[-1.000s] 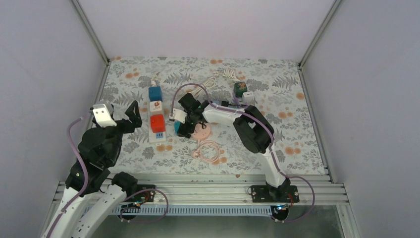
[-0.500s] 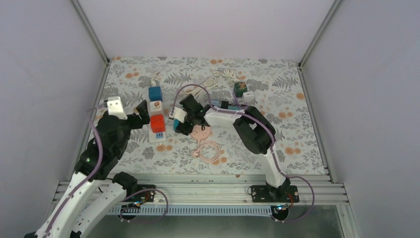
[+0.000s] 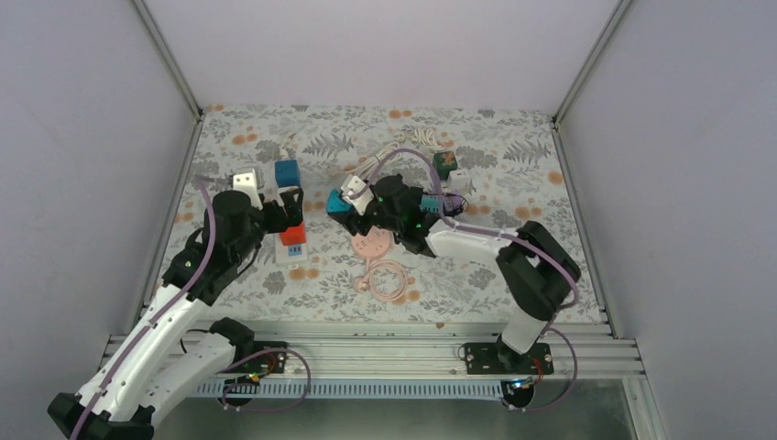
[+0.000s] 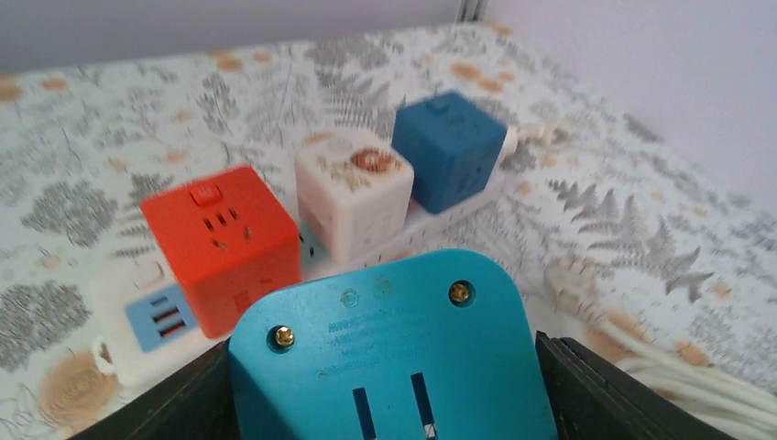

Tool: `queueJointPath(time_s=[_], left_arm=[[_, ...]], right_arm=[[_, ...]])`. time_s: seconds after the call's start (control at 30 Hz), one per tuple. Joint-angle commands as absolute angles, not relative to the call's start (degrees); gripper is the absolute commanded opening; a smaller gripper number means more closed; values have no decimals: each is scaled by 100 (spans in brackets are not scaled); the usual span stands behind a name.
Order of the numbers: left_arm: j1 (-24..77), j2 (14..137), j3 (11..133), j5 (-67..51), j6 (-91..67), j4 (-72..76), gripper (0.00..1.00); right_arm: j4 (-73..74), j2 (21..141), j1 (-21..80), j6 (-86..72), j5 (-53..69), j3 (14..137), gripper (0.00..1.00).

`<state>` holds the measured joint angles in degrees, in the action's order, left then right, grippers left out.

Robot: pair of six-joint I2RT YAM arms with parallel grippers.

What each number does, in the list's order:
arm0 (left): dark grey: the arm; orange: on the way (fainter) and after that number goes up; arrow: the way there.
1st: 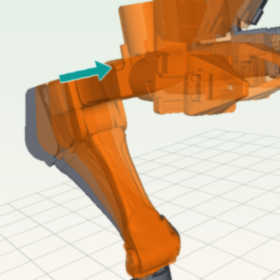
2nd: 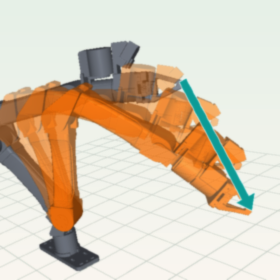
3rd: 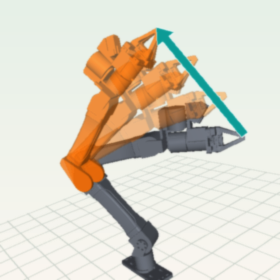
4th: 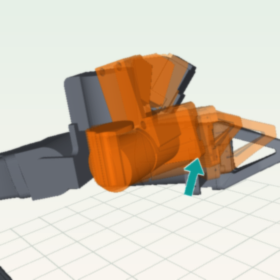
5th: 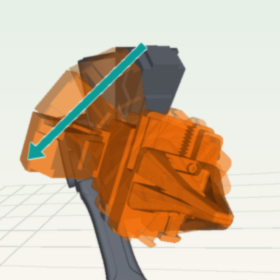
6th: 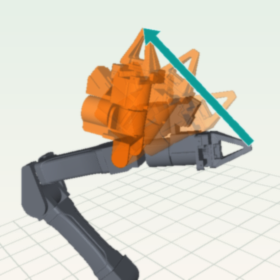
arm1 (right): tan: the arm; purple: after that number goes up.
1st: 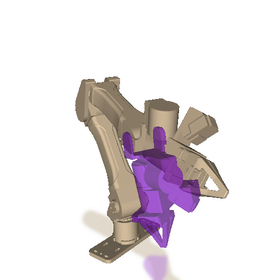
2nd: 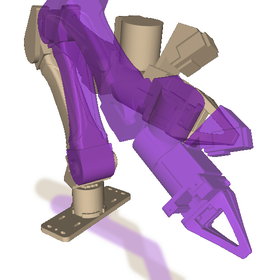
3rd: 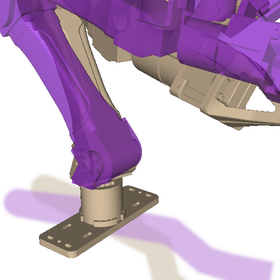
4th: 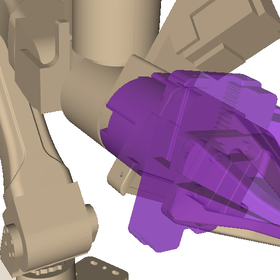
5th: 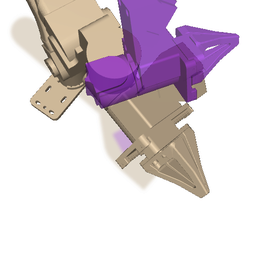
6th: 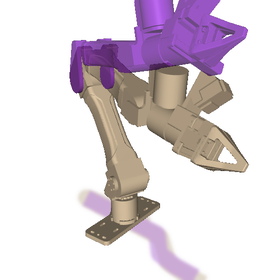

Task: Insert the plug

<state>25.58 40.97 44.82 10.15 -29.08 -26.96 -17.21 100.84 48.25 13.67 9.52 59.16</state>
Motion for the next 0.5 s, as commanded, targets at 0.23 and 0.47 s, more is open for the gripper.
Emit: queueJointPath(time_s=[0.23,0.47], left_arm=[[2472,5231,5168,-1961,-3020,-2314,96],[2459,5778,5374,-3215,-2833,-2553,90]], right_arm=[[-2635,8402,5015,918,1400,4833,62],[-2382,8049,5296,1227,1209,4733,62]])
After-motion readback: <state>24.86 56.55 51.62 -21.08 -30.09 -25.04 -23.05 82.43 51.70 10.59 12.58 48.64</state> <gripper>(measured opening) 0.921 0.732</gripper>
